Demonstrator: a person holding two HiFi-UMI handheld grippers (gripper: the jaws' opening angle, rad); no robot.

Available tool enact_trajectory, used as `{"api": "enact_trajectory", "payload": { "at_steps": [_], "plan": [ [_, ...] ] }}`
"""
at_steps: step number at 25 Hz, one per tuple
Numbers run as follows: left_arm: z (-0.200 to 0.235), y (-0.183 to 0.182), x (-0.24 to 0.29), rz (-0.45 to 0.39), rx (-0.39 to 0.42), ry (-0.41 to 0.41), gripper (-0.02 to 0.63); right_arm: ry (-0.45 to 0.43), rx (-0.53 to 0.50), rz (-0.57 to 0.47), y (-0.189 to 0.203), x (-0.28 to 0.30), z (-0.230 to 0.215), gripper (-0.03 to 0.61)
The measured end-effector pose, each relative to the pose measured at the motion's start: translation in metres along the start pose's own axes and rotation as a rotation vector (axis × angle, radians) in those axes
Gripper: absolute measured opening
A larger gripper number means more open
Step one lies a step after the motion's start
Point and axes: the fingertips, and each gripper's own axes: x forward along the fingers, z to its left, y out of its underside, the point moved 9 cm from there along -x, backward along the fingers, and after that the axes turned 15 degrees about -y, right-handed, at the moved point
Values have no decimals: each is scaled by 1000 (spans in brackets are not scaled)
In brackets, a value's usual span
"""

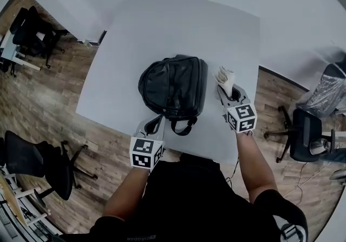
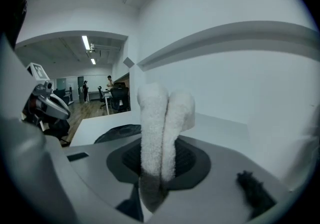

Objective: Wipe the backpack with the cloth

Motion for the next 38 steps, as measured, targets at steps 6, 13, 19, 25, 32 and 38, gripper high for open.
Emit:
{"api": "enact_trajectory", "payload": {
  "at_steps": [6, 13, 19, 25, 32, 38],
  "plan": [
    [-6, -14, 27, 6, 29, -3, 6, 15, -41, 20, 6, 37, -52, 94],
    [9, -16, 44, 28, 32, -62, 6, 14, -40, 51, 20, 74, -80, 94],
    [5, -8, 59, 55, 36, -16, 6, 15, -45, 61, 20, 91, -84, 94],
    [5, -7, 70, 67, 71, 37, 6, 21, -87, 91, 20, 101, -83, 94],
    [7, -6, 70, 67, 69, 46, 6, 15, -115, 124, 27, 105, -79, 94],
    [12, -4, 68, 67, 55, 35, 6, 16, -117, 122, 30, 104, -75, 94]
  ]
}}
